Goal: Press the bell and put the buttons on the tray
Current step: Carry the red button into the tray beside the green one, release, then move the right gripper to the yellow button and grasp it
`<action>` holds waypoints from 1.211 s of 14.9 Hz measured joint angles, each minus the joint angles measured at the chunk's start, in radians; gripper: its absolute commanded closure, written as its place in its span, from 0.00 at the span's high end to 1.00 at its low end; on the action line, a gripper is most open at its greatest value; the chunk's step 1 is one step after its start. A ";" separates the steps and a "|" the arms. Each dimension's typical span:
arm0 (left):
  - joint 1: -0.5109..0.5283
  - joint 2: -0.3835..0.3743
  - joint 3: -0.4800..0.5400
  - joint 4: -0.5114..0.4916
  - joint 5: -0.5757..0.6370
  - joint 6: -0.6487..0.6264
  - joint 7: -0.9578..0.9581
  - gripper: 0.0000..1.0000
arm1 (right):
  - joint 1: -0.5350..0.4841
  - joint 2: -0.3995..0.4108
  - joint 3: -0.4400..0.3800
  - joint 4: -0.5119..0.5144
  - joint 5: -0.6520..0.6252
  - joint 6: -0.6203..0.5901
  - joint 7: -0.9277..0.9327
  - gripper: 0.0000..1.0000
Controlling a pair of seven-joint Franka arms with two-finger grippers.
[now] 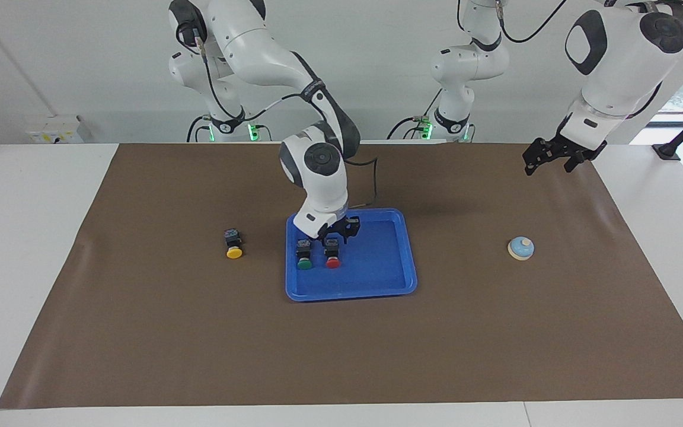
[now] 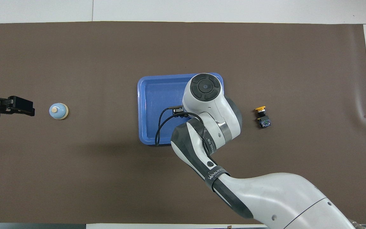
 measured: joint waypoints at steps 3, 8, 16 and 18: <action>0.000 0.000 0.000 0.000 0.000 0.000 0.000 1.00 | 0.002 -0.004 -0.010 0.032 -0.007 -0.067 0.005 1.00; 0.000 0.000 0.000 0.000 0.000 0.000 0.000 1.00 | -0.161 -0.092 -0.035 0.056 -0.026 -0.178 -0.131 1.00; 0.000 0.000 0.000 0.000 0.000 0.000 0.000 1.00 | -0.347 -0.235 -0.037 -0.188 -0.074 -0.162 -0.526 1.00; 0.000 0.000 0.000 0.000 0.000 0.000 0.000 1.00 | -0.396 -0.253 -0.038 -0.267 -0.074 -0.092 -0.610 1.00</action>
